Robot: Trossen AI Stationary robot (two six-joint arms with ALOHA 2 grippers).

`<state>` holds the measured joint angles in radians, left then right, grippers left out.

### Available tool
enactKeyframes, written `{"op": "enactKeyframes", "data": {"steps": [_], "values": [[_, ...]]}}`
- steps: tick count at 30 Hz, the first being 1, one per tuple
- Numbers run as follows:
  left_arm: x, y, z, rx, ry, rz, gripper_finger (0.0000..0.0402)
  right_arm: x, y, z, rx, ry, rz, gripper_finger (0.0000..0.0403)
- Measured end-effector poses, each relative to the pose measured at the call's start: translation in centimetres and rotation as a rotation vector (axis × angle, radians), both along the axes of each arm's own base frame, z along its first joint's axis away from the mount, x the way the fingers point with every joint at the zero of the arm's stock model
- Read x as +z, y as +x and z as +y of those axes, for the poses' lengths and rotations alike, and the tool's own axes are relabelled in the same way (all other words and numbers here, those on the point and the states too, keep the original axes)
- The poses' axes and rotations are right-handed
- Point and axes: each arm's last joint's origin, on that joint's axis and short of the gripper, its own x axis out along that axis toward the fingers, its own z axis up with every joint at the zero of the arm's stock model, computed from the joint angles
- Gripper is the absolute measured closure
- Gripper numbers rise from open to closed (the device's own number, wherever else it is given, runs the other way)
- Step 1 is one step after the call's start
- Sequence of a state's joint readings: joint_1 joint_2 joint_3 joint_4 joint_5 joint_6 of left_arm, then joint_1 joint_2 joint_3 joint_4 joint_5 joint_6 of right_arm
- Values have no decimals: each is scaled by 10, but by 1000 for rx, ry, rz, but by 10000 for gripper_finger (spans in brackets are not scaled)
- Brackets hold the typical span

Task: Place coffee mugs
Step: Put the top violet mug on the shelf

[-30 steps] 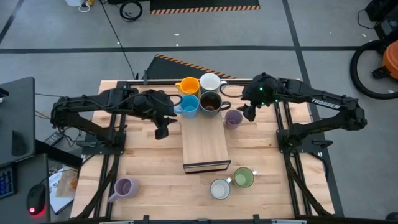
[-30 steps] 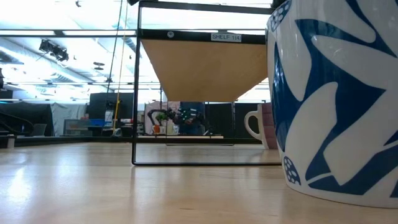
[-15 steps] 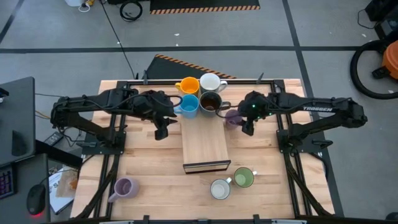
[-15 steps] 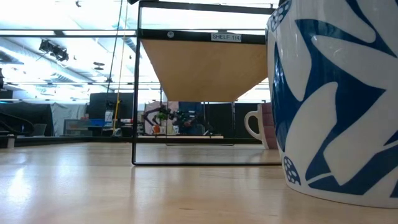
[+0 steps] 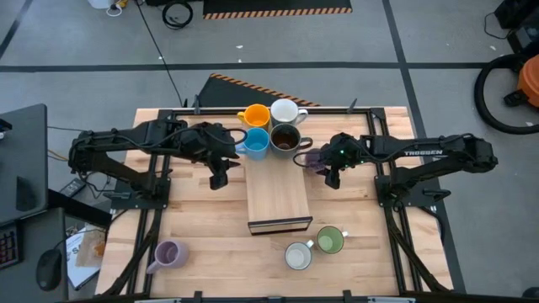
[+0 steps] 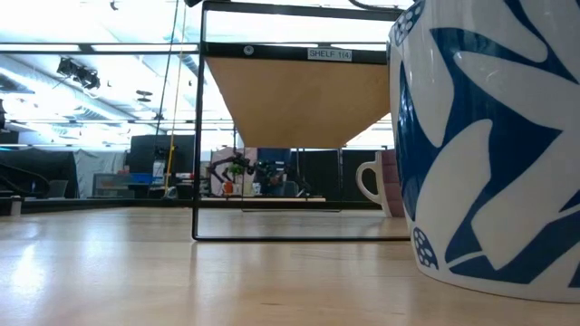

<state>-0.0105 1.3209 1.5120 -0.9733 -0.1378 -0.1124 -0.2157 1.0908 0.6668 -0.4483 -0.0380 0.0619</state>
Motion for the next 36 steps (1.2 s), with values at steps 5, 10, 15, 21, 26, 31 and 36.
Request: {"op": "enactKeyframes", "data": {"steps": [5, 10, 15, 21, 26, 31, 36], "values": [[0, 0, 0, -3, 2, 2, 299, -8, -3, -1, 44, -81, 42, 178], [0, 0, 0, -19, 19, 0, 299, -12, -4, 0, 81, -113, 58, 189], [0, 0, 0, -19, 19, 0, 299, -13, -5, 0, 87, -112, 60, 215], [2, 2, 0, -22, 15, -26, 299, -13, -4, 0, 115, -127, 66, 237], [2, 2, 0, -28, 15, -28, 299, -21, 0, 0, 165, -128, 103, 249], [2, 2, 0, -22, 7, -29, 299, -28, 4, 2, 194, -131, 134, 253], [2, 2, 0, -21, 6, -29, 299, -32, 6, 2, 220, -143, 159, 260]]}}
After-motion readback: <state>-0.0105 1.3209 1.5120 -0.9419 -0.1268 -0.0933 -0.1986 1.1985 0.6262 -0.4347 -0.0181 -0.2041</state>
